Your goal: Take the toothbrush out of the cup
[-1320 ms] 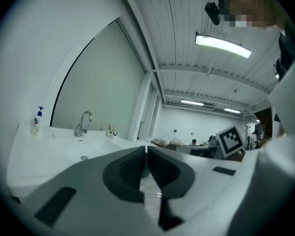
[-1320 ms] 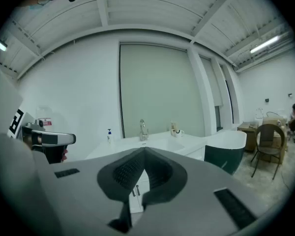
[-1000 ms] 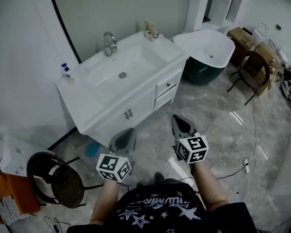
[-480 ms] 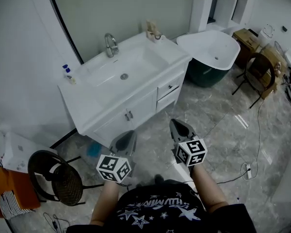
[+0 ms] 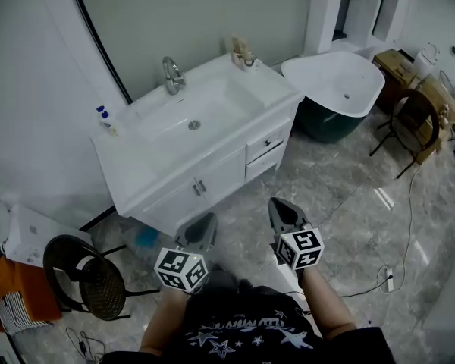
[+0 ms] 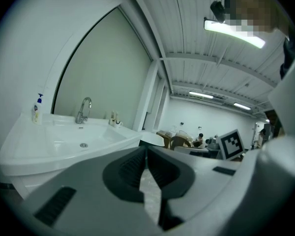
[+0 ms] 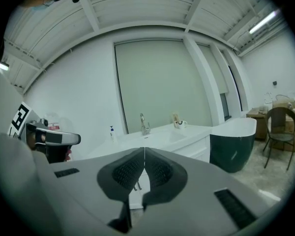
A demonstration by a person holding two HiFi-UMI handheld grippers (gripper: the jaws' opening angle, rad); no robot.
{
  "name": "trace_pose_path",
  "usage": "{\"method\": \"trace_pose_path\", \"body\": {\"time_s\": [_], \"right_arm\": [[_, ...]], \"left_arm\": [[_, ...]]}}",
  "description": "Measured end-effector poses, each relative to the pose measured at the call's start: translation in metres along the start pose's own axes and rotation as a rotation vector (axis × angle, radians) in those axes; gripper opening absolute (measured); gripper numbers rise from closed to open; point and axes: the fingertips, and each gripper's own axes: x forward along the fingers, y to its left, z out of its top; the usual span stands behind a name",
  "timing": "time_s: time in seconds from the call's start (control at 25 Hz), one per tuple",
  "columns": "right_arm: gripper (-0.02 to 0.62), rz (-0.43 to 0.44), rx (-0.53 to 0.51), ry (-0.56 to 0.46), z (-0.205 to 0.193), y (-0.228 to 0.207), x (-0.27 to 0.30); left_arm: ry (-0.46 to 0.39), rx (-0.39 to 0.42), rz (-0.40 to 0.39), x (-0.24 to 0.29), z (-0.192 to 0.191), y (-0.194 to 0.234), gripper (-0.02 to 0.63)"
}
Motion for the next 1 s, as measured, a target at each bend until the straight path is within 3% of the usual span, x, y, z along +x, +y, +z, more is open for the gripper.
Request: {"method": "trace_pose_path", "body": {"time_s": [0.52, 1.0], "right_arm": [[0.014, -0.062, -0.006, 0.033, 0.006, -0.049, 0.064], [0.014, -0.135, -0.011, 0.047, 0.055, -0.116, 0.180]], "left_arm": [[0.006, 0.003, -0.060, 0.091, 0.020, 0.041, 0.028], [0.011, -0.014, -0.103, 0.201, 0.067, 0.122, 0.028]]}}
